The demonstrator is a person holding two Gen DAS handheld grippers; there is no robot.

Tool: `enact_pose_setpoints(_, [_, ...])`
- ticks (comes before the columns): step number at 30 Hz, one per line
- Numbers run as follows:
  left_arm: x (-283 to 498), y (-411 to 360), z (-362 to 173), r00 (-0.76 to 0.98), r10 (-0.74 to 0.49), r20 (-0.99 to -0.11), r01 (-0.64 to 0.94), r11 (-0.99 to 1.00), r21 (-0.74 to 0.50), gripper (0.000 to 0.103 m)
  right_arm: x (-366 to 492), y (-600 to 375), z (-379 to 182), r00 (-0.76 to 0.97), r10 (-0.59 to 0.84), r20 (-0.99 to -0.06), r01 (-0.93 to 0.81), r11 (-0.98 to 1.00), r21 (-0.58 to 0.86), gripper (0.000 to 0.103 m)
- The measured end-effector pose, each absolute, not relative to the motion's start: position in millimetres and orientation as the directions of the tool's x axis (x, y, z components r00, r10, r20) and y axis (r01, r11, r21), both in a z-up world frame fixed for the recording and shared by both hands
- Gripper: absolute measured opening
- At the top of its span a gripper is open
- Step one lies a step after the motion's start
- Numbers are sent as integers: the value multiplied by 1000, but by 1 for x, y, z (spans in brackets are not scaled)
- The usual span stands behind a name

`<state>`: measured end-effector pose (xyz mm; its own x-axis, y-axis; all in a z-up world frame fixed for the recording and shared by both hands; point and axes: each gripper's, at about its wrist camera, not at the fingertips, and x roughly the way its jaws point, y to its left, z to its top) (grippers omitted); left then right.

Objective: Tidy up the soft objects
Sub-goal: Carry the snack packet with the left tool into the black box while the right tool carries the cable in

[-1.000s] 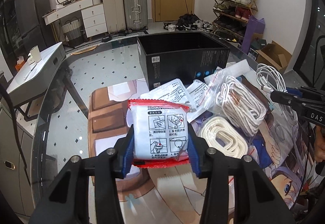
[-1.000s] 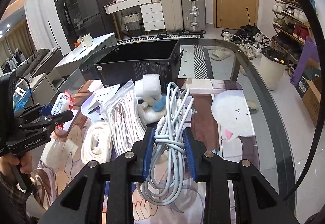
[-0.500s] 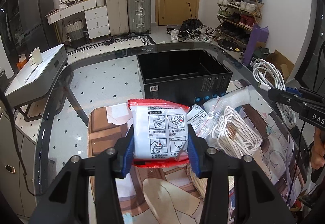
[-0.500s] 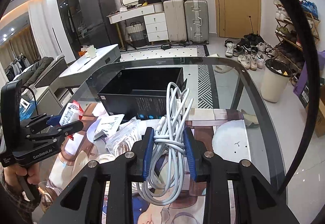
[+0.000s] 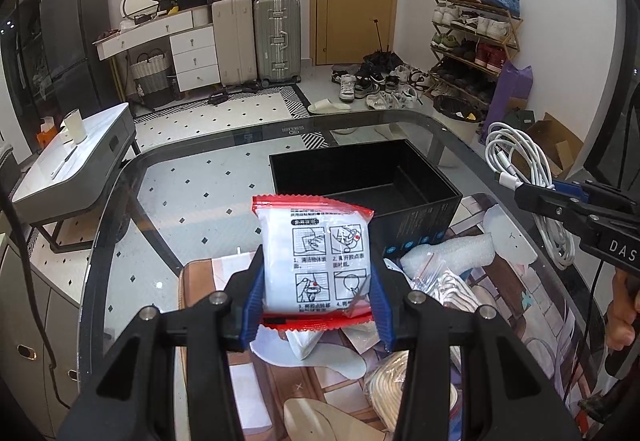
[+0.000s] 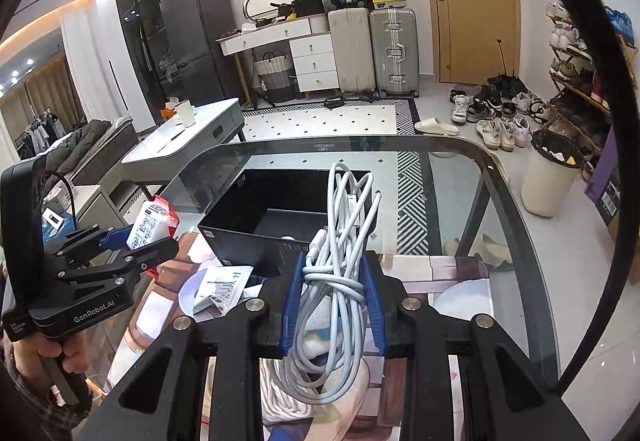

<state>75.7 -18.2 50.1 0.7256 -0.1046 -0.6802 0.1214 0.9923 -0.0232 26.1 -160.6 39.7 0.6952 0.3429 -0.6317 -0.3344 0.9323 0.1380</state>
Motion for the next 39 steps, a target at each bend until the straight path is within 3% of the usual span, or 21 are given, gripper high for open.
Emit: enact_pose_setpoints(39, [165,-19,64,724,-102,-683,128,992,-13,44,113,-145,45,667,381,-641,-377,914,151,29])
